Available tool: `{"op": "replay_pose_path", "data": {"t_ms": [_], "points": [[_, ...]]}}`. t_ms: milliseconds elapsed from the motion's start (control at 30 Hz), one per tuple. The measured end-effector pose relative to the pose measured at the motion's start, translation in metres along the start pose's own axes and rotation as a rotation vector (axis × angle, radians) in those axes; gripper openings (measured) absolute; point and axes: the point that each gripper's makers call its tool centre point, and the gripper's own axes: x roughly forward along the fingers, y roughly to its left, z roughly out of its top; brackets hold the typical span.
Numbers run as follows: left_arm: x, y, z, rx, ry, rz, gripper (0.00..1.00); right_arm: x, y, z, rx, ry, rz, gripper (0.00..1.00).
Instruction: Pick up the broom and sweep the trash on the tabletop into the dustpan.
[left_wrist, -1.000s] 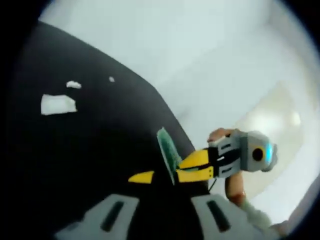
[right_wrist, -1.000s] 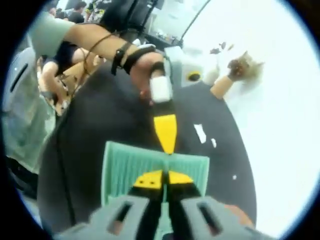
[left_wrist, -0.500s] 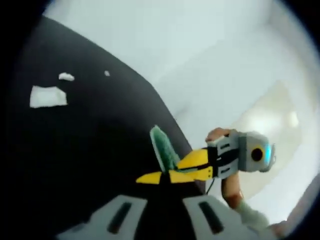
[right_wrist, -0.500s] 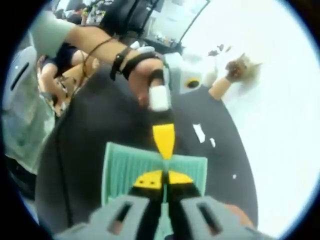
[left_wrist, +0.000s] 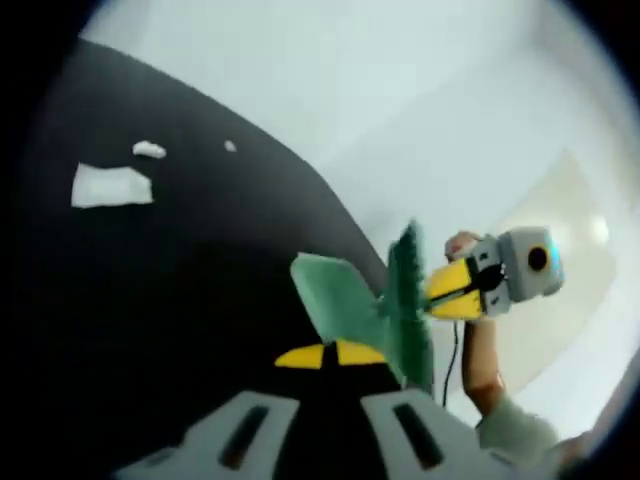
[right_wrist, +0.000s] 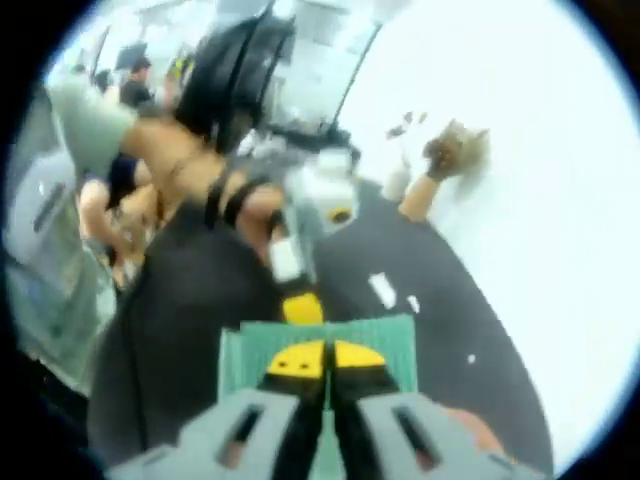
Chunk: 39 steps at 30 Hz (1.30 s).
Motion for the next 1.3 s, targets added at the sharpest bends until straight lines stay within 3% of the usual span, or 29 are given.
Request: {"op": "replay_pose_path", "data": {"t_ms": [233,433,733,1067,1300], "points": [[0.000,-0.001,0.004,-0.010,-0.009,-0.007,0.01,0.003,0.005,-0.006,0.007,0.024,0.024,0.01],[0.000,-0.002,0.004,-0.013,-0.009,-0.004,0.01,0.001,0.000,-0.006,0.012,0.028,0.003,0.01],[0.001,-0.001,0.004,-0.034,-0.028,0.010,0.01,-0.034,-0.022,0.024,0.040,-0.051,-0.100,0.01],[-0.004,0.000,0.006,-0.044,-0.043,0.004,0.01,-0.063,-0.034,0.040,0.110,-0.054,-0.241,0.01],[-0.007,-0.002,0.011,-0.052,-0.053,-0.019,0.01,-0.082,-0.033,0.042,0.120,0.029,-0.310,0.01]]}}
